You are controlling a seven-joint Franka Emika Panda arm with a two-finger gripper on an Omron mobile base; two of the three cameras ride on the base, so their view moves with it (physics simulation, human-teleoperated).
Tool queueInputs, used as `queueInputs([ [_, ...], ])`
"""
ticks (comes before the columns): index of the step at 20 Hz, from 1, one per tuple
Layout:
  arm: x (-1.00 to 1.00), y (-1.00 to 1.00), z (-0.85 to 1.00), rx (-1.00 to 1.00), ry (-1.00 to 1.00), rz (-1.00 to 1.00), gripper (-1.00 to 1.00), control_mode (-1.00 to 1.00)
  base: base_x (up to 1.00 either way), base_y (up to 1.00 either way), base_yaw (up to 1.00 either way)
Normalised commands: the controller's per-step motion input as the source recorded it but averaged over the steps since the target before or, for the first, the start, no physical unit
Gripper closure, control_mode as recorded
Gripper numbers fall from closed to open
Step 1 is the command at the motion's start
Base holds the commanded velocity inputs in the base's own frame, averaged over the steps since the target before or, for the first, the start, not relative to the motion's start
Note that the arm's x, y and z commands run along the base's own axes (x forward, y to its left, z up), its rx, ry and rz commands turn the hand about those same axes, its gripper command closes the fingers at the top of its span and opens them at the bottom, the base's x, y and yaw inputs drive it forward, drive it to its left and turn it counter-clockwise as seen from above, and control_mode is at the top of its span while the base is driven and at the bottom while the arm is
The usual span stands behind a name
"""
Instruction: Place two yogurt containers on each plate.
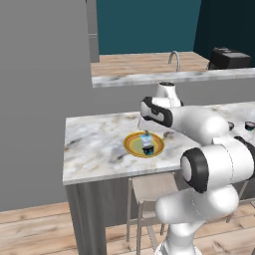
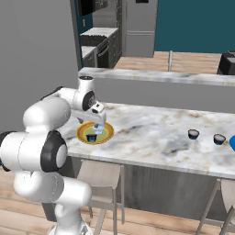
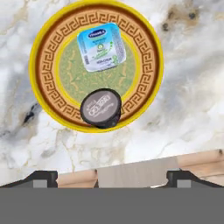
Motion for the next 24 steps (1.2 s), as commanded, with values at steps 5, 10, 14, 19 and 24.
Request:
queueInputs([
  [5, -0.91, -0.1, 0.32, 0.0, 0.0, 0.0, -1.0, -1.0, 0.0, 0.0, 0.0],
  [10, -0.91, -0.17, 0.34, 0.0, -0.01, 0.0, -1.0, -1.0, 0.0, 0.0, 0.0],
  [14, -0.46, -0.01, 0.48, 0.0, 0.0, 0.0, -1.0, -1.0, 0.0, 0.0, 0.0],
  [19, -0.2, 0.0, 0.43, 0.0, 0.0, 0.0, -1.0, -1.0, 0.0, 0.0, 0.0],
  [24, 0.0, 0.0, 0.38, 0.0, 0.0, 0.0, -1.0, -1.0, 0.0, 0.0, 0.0],
])
